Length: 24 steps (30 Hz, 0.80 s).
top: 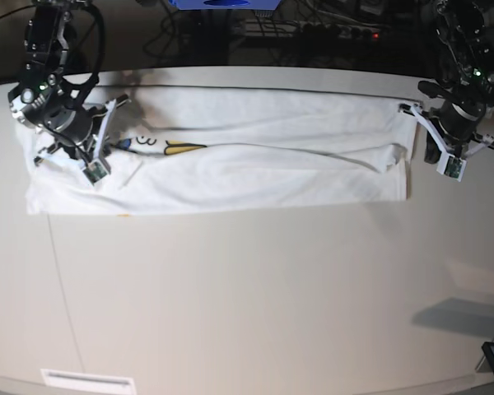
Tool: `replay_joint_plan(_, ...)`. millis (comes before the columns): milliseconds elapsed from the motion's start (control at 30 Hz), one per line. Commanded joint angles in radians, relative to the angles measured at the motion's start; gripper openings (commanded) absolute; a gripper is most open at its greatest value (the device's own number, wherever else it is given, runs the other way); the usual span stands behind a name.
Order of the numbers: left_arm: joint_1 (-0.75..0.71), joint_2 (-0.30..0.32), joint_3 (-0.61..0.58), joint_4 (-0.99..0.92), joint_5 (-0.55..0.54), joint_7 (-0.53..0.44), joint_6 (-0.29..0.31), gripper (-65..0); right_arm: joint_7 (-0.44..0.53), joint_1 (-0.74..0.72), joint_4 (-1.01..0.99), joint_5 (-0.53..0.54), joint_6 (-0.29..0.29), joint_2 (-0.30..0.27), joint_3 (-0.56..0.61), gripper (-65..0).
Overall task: Fold the T-shirt properly
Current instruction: 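Release the left gripper and move it along the folded edge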
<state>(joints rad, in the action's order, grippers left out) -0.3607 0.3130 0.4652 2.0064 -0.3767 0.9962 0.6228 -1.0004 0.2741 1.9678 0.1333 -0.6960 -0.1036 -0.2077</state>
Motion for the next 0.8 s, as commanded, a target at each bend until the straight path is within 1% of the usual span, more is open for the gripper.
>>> replay_joint_plan(0,0.004,0.013,0.010,0.011,-0.005,-0.017,0.015,-63.7,0.025,-0.006,0.020,0.015,-0.002,-0.003,0.007,-64.0)
replay_joint_plan(33,0.004,0.012,0.005,0.009,-0.005,-0.017,0.021,-61.0,0.025,-0.005,0.020,0.015,-0.002,-0.003,0.007,-64.0)
replay_joint_plan(67,0.004,0.010,0.005,0.007,-0.005,-0.017,0.021,-56.1,0.027,-0.005,0.020,0.015,-0.002,-0.003,0.007,-63.4)
replay_joint_plan(100,0.004,0.002,0.005,0.007,-0.005,-0.017,0.019,-49.9,0.025,-0.005,0.020,0.015,-0.002,-0.003,0.007,-61.7)
replay_joint_plan(167,0.004,-0.018,0.017,0.007,-0.005,-0.017,0.019,-38.3,0.024,-0.006,0.020,0.015,-0.002,-0.003,0.006,-56.0)
replay_joint_plan(200,0.005,-0.022,0.017,0.007,-0.005,-0.017,0.019,-34.1,0.024,-0.006,0.020,0.015,-0.002,-0.003,0.006,-52.2)
replay_joint_plan(233,0.005,-0.022,0.016,0.007,-0.005,-0.017,0.019,-32.1,0.024,-0.006,0.020,0.015,-0.002,-0.003,0.004,-49.8)
replay_joint_plan(267,0.007,-0.027,0.010,0.007,-0.005,-0.017,0.019,-31.7,0.024,-0.006,0.020,0.015,-0.002,-0.003,0.001,-47.7)
replay_joint_plan(300,0.010,-0.038,0.007,0.007,-0.005,-0.017,0.019,-31.7,0.024,-0.006,0.020,0.015,-0.002,-0.003,0.001,-47.2)
replay_joint_plan(400,0.019,-0.071,0.007,0.007,-0.003,-0.017,0.018,-31.7,0.024,-0.006,0.020,0.015,-0.002,-0.003,0.001,-47.4)
replay_joint_plan(467,0.042,-0.082,0.007,-0.002,0.005,-0.017,0.018,-31.7,0.024,-0.006,0.018,0.015,-0.002,-0.003,0.001,-47.4)
replay_joint_plan(533,0.062,-0.082,0.007,-0.026,0.005,-0.010,0.018,-31.7,0.024,-0.006,0.018,0.015,-0.002,-0.003,0.003,-47.4)
replay_joint_plan(667,0.131,-0.084,0.005,-0.048,0.005,0.069,0.018,-31.7,0.024,-0.006,0.018,0.015,-0.002,-0.003,0.001,-47.4)
replay_joint_plan(767,0.150,-0.084,0.005,-0.051,0.005,0.079,0.018,-31.7,0.024,-0.006,0.018,0.015,-0.002,-0.003,0.001,-47.4)
